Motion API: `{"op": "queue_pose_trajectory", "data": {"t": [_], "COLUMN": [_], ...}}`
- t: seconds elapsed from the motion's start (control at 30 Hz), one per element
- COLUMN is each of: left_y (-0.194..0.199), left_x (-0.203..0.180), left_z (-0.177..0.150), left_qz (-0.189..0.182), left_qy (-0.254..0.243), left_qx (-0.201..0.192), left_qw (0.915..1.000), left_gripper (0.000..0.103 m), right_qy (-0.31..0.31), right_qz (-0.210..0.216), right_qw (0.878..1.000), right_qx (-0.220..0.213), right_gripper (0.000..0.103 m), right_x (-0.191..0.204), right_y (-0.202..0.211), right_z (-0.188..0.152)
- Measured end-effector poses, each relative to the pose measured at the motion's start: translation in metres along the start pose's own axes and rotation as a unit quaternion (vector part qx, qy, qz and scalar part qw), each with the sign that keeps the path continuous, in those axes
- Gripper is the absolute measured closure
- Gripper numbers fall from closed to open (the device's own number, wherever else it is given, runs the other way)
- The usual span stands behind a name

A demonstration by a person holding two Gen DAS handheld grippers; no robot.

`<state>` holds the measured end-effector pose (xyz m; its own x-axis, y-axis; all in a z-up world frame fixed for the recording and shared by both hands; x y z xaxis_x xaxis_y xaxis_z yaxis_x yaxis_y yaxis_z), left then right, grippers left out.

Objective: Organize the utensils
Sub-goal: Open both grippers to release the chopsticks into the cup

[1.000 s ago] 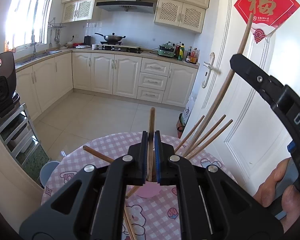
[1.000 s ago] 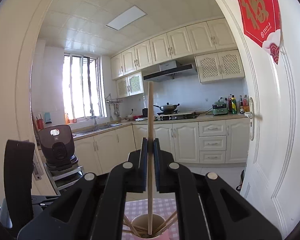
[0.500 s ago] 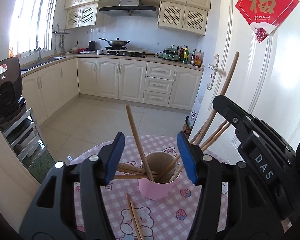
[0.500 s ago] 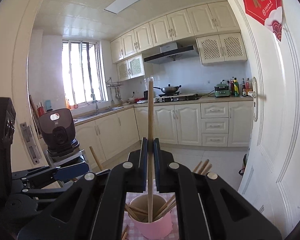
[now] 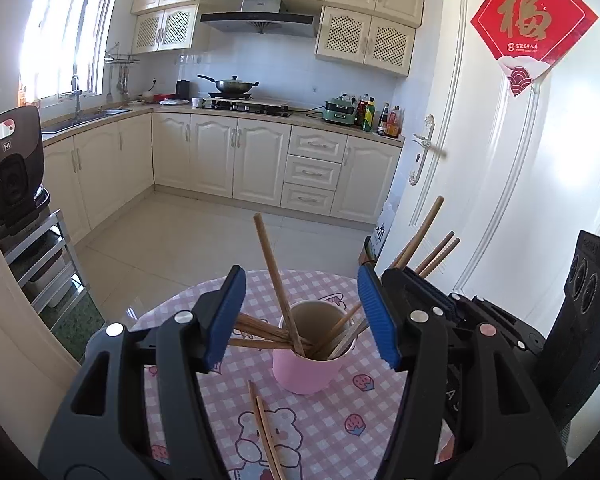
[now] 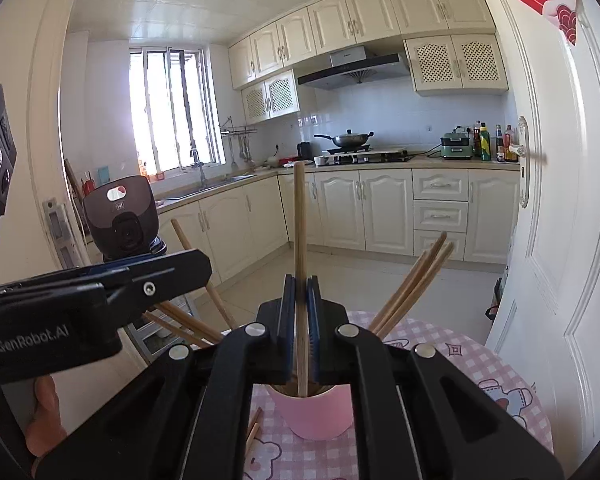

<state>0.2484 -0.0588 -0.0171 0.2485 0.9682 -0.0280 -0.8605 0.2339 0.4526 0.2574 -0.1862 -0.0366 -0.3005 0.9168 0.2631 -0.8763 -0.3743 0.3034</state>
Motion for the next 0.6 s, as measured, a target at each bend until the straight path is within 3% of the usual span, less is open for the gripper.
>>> {"op": "queue_pose_trajectory", "data": {"t": [0.43,0.6], "left_y": [0.015,0.022], "left_x": [0.002,0.003], "left_z": [-0.007,-0.013], "left_qz": [0.001,0.004], "left_qy": [0.000,0.001], "left_qx": [0.004,0.006], "left_qw": [1.0000,1.0000], "left_gripper": [0.043,0.041], "right_qy": [-0.008,-0.015], "right_qz": [-0.004,-0.010], "right_qw": [1.000,1.000], "right_qx": [0.029,0.022], "right_gripper": [0.096,0.082], "right_x": [0.002,0.002], "right_y": [0.003,0.014], "right_z": [-0.012,-0.013]}}
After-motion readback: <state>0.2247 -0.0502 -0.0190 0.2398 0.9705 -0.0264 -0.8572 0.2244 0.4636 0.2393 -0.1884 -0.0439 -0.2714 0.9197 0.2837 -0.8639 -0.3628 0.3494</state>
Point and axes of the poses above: each gripper's, at about its wrist camera, not at the fingertips, and y roughly against the way its jaws point, x to its left, z to its top, the point moved 5 cm from there along -y, roughly the way its jaws point, and after that the axes turned 8 degrees about -y, right-handed, at the moved point
